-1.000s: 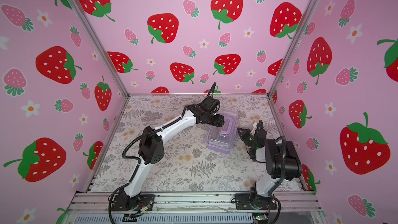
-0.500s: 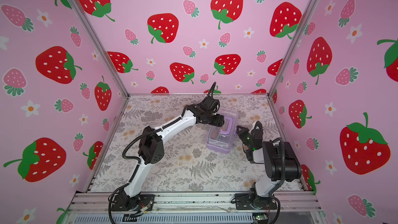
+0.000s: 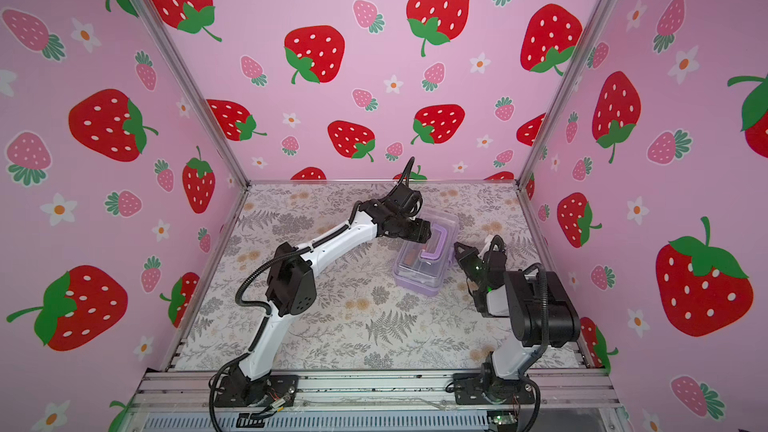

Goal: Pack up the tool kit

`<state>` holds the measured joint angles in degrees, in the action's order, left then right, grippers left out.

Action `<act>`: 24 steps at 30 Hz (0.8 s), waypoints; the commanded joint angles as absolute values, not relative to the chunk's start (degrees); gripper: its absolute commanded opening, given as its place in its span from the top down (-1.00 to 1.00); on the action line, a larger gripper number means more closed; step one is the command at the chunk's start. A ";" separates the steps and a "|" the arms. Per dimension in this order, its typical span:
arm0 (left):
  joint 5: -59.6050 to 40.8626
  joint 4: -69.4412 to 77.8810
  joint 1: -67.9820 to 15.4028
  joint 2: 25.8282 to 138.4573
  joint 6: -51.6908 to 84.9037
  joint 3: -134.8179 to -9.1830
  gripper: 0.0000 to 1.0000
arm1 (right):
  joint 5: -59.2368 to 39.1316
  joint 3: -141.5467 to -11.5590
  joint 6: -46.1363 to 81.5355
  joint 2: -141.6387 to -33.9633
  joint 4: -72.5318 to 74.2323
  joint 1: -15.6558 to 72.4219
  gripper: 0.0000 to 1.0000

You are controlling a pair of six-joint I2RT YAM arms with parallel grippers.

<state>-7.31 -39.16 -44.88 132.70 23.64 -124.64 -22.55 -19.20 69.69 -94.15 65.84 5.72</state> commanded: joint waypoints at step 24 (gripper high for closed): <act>-12.56 -39.57 -46.25 136.98 23.58 -121.19 -0.58 | -33.94 -17.12 60.53 -85.45 47.63 2.24 1.00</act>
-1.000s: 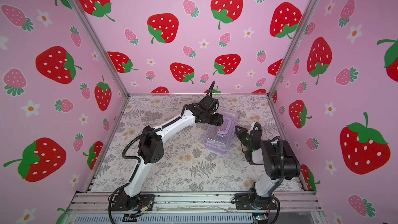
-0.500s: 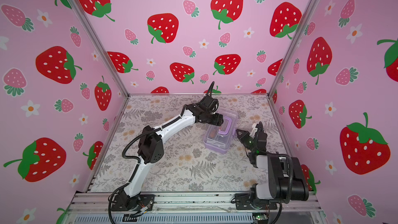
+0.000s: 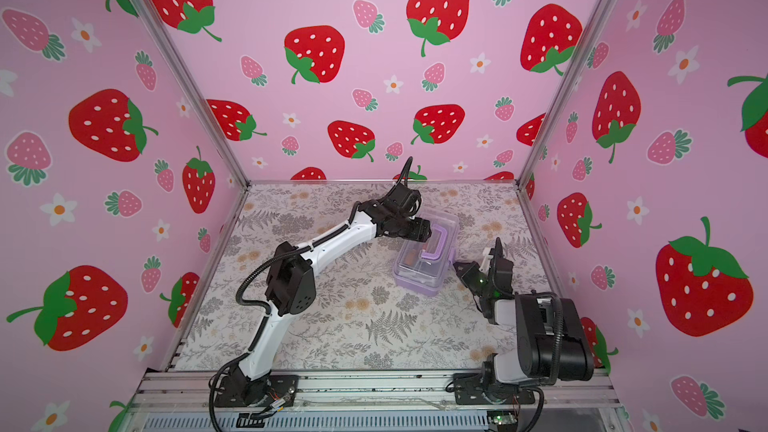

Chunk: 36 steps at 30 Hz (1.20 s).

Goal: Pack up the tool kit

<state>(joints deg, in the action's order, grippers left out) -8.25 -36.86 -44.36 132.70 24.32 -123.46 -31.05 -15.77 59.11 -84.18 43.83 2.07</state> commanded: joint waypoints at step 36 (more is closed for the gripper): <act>-12.65 -41.24 -45.61 137.38 24.01 -122.96 -0.58 | -35.66 -25.16 61.93 -90.15 48.94 6.12 1.00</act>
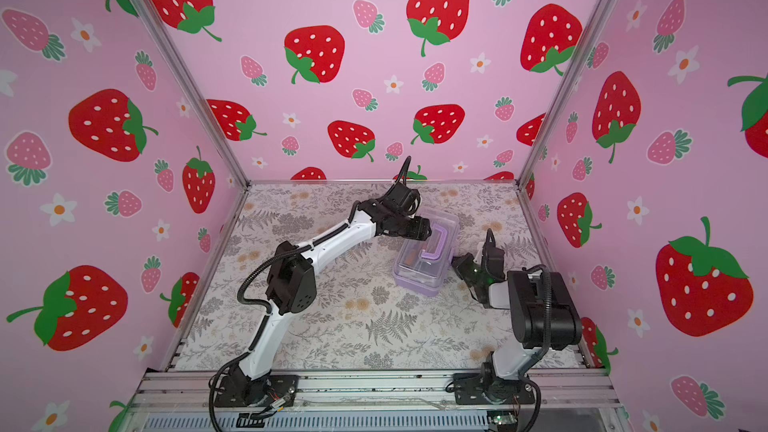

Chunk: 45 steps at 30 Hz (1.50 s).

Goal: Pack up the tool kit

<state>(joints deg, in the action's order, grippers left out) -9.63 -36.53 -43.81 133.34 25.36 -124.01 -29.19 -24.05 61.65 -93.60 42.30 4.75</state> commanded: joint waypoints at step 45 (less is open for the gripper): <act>41.07 13.10 -33.82 54.25 1.73 -29.76 -0.98 | 5.62 -12.52 21.37 -33.25 22.31 2.33 -0.99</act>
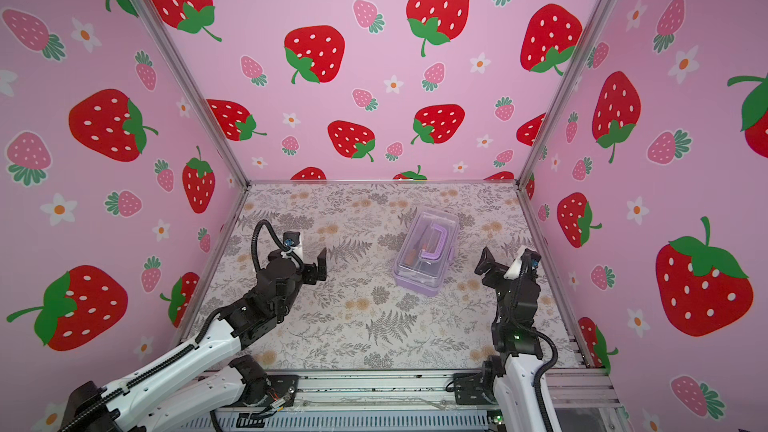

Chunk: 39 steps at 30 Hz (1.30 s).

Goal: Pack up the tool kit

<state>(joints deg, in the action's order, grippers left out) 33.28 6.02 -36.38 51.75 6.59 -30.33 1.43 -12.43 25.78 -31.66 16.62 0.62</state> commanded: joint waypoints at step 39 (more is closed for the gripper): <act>6.25 43.92 -0.14 88.53 2.86 -25.75 -0.98 | 5.12 -15.41 2.13 -90.10 71.60 4.46 -0.99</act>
